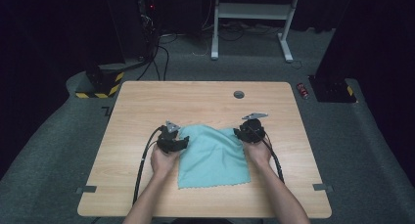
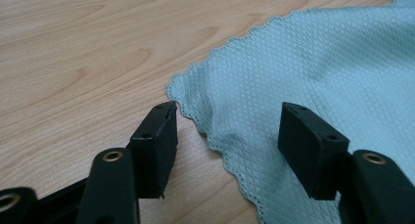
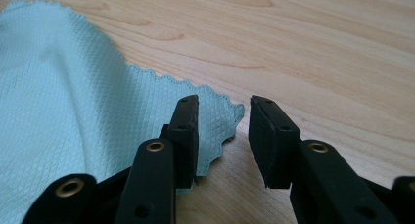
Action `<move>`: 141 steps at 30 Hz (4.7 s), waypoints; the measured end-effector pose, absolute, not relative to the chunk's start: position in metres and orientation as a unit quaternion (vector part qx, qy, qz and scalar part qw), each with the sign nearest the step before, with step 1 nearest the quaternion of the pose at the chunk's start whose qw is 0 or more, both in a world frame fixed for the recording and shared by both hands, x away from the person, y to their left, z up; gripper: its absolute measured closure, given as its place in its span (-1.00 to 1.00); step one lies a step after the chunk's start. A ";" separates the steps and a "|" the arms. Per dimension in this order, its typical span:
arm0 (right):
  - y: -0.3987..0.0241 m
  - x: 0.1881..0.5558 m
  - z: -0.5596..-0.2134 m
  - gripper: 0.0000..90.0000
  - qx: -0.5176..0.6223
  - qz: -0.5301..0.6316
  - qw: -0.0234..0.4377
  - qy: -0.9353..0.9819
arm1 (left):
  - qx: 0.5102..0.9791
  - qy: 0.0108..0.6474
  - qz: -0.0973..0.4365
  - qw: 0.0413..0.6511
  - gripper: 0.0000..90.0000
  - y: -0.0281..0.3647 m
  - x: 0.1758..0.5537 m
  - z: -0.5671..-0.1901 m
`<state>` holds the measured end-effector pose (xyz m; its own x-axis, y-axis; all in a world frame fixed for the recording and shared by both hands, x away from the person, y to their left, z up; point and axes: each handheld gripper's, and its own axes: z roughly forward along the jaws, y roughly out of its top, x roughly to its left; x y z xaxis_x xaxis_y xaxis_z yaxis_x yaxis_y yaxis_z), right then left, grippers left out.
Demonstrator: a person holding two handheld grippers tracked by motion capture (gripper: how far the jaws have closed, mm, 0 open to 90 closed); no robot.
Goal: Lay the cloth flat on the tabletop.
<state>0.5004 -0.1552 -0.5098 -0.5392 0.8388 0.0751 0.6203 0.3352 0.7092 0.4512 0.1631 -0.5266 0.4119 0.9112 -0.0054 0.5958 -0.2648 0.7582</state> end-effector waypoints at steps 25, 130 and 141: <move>-0.142 0.508 -0.509 1.00 0.441 0.321 0.152 0.824 | 0.759 0.501 0.229 0.347 -0.19 0.163 0.450 -0.527; -0.181 0.374 -0.506 0.58 0.333 0.354 0.172 0.857 | 0.825 0.407 0.187 0.344 -0.05 0.160 0.359 -0.513; -0.193 0.353 -0.516 0.54 0.331 0.338 0.172 0.864 | 0.821 0.415 0.180 0.348 -0.05 0.174 0.338 -0.521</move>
